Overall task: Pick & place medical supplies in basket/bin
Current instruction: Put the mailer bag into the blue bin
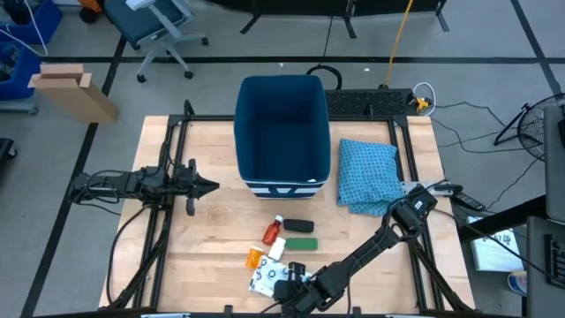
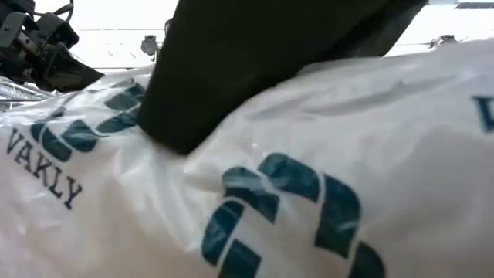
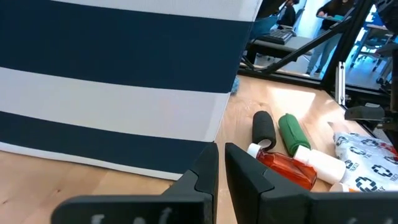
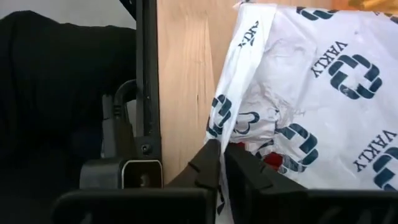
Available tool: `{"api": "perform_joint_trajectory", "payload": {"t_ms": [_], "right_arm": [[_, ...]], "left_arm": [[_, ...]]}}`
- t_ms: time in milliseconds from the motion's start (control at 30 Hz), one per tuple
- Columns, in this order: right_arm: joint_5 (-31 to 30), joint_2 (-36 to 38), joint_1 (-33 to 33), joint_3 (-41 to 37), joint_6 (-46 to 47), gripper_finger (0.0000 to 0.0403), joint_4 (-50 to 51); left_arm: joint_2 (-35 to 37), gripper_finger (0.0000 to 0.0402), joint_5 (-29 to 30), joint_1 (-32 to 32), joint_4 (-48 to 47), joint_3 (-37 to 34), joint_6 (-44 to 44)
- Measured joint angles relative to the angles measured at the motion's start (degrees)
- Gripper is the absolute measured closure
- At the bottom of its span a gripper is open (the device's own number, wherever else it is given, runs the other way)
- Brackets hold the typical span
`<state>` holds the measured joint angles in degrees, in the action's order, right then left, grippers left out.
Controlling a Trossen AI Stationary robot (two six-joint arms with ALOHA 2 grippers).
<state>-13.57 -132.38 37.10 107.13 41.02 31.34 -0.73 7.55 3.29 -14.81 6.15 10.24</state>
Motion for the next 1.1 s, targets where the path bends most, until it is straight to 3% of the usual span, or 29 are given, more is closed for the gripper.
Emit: {"api": "perform_joint_trajectory", "payload": {"t_ms": [200,433,600,767,933,1100], "right_arm": [[-1.3,4.7,0.5,-0.6,-6.5,0.0402,4.7],[-4.6,16.3,3.1,-0.3,-23.0,0.0402,9.3],[-7.4,24.6,4.7,-4.9,-29.4,0.0403,9.2],[-9.5,35.1,5.9,-18.5,-29.7,0.0403,5.3],[-13.3,49.3,5.8,-37.3,-30.3,0.0403,-8.4],[-12.0,62.2,3.6,-52.6,-35.8,0.0403,-19.7]], "left_arm": [[0.0,0.0369,0.0,0.0,0.0,0.0,0.0],[0.0,0.0369,0.0,0.0,0.2,0.0,0.0],[0.0,0.0369,0.5,0.0,0.9,0.0,-0.7],[0.0,0.0369,0.5,0.0,2.0,0.0,-1.1],[0.0,0.0369,0.5,0.0,3.4,0.0,-2.1],[0.0,0.0369,0.4,0.0,3.2,0.0,-4.4]]}}
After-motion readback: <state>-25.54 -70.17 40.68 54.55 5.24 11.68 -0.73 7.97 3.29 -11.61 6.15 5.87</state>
